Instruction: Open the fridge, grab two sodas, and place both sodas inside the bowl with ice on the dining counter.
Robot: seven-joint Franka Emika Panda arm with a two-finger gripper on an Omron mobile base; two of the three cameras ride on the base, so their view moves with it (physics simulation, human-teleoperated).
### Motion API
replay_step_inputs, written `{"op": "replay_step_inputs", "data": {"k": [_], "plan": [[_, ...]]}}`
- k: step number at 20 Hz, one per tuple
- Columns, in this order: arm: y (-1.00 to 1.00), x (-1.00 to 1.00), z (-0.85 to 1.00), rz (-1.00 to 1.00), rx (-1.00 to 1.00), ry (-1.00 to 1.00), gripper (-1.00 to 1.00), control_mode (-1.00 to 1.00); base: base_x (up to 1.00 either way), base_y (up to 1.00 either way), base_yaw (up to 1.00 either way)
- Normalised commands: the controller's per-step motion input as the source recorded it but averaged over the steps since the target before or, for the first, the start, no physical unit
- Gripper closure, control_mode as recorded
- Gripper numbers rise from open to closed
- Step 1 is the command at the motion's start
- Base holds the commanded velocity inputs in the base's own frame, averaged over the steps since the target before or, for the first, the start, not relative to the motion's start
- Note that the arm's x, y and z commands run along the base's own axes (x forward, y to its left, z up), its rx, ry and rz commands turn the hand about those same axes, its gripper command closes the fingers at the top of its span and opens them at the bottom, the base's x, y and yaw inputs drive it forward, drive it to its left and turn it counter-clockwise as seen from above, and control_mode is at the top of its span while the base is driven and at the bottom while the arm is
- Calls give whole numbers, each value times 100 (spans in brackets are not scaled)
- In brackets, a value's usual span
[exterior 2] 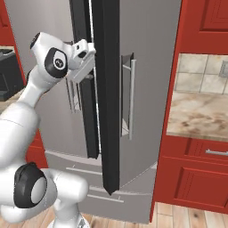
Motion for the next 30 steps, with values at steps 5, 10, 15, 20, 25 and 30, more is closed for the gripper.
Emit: {"op": "replay_step_inputs", "data": {"k": [5, 10, 15, 20, 25, 30], "plan": [[-98, 2, 0, 0, 0, 1, -100, -100, 0, 0, 0], [-99, -14, 0, -3, 0, 0, -100, -100, 0, 0, 0], [-99, -22, 0, -5, 0, 0, -100, -100, 0, 0, 0], [-92, -13, 4, -6, 0, 0, -100, -100, 0, 0, 0], [-69, 0, 8, -3, 3, 0, -100, -100, 0, 0, 0], [-23, -47, -1, 3, 12, -4, -100, -100, 0, 0, 0]]}}
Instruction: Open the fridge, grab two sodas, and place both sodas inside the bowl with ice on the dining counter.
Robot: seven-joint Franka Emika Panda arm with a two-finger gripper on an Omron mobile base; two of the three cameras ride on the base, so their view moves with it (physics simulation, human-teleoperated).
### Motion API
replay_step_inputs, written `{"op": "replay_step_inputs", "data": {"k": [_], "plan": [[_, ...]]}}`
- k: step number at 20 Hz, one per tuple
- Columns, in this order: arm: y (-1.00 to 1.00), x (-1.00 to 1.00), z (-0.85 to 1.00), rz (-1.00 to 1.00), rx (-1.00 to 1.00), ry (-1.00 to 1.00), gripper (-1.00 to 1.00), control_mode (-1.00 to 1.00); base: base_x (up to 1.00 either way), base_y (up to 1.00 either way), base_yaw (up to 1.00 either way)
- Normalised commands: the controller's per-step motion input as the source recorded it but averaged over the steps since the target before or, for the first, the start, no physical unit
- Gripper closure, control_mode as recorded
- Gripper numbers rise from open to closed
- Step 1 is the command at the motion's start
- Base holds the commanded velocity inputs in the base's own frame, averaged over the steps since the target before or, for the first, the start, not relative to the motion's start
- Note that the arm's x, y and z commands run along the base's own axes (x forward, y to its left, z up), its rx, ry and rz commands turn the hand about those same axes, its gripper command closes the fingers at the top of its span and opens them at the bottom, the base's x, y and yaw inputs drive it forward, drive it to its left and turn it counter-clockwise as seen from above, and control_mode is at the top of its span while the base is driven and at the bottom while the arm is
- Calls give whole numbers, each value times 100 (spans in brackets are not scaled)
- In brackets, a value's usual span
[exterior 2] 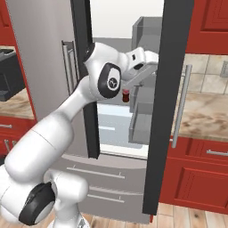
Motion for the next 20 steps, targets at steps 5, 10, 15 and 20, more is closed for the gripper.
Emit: {"op": "replay_step_inputs", "data": {"k": [5, 10, 15, 20], "plan": [[79, -80, -2, 0, 12, -1, -100, -100, 0, 0, 0], [100, -64, 0, 0, 8, -1, -100, -100, 0, 0, 0], [100, -36, -2, 0, 11, 0, -100, -100, 0, 0, 0], [100, -10, -20, 8, 22, 0, -100, -100, 0, 0, 0]]}}
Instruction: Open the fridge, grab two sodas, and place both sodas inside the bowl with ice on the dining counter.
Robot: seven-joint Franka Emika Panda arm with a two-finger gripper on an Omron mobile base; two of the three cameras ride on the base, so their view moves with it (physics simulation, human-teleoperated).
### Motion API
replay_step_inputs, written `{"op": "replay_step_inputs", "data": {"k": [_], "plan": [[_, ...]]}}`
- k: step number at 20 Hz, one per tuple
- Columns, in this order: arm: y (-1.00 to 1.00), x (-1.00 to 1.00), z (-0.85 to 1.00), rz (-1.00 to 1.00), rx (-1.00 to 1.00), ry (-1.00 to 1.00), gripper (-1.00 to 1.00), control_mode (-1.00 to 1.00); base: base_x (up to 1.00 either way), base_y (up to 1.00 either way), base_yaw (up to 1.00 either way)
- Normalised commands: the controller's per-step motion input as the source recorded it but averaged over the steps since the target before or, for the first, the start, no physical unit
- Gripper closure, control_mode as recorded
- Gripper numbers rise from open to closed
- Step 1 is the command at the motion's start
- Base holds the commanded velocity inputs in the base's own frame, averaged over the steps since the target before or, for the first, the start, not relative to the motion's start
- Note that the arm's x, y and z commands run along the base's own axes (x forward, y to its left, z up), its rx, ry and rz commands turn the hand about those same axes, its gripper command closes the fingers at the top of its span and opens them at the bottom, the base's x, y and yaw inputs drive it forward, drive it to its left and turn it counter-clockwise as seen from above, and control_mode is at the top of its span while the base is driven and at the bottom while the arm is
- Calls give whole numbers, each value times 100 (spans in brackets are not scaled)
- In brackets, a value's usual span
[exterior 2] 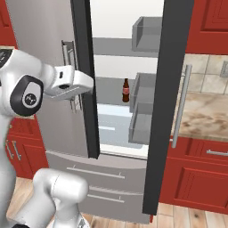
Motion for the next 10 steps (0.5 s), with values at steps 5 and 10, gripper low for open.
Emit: {"op": "replay_step_inputs", "data": {"k": [5, 10], "plan": [[100, 8, -17, 25, 27, 0, -100, -100, 0, 0, 0], [87, 25, -1, 24, 24, -1, -100, -100, 0, 0, 0]]}}
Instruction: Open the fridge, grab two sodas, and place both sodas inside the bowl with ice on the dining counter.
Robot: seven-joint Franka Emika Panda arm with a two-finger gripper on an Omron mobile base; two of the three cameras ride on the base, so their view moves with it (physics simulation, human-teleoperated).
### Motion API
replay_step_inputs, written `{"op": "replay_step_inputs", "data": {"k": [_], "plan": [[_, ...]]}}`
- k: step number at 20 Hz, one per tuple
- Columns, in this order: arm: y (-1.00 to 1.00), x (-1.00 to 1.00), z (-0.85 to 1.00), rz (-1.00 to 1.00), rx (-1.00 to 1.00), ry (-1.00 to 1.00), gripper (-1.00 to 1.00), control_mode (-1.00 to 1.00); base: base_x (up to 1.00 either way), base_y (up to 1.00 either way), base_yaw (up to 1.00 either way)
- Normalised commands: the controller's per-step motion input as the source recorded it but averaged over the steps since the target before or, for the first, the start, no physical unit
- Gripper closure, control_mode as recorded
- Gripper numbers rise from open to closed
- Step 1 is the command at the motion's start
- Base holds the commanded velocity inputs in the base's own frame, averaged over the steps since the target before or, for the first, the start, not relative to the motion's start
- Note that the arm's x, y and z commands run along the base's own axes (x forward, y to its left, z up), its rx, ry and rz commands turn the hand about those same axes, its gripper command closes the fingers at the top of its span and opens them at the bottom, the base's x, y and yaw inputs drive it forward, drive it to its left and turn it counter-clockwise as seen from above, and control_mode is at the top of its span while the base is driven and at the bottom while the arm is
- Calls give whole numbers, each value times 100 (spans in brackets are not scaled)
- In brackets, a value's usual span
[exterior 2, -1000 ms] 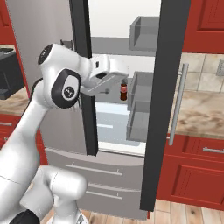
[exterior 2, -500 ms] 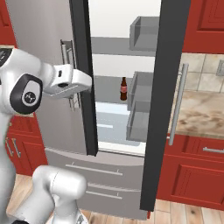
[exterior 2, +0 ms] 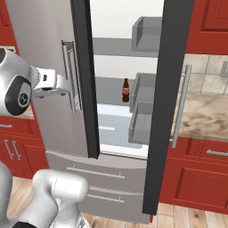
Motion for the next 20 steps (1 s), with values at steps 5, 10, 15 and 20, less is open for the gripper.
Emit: {"op": "replay_step_inputs", "data": {"k": [5, 10, 15, 20], "plan": [[44, 24, 12, 2, 13, -8, -100, -100, 0, 0, 0], [0, 49, 7, 0, 6, 0, -100, -100, 0, 0, 0], [0, 60, 0, 0, 6, 0, -100, -100, 0, 0, 0], [9, 56, 0, 1, 4, 0, -100, -100, 0, 0, 0]]}}
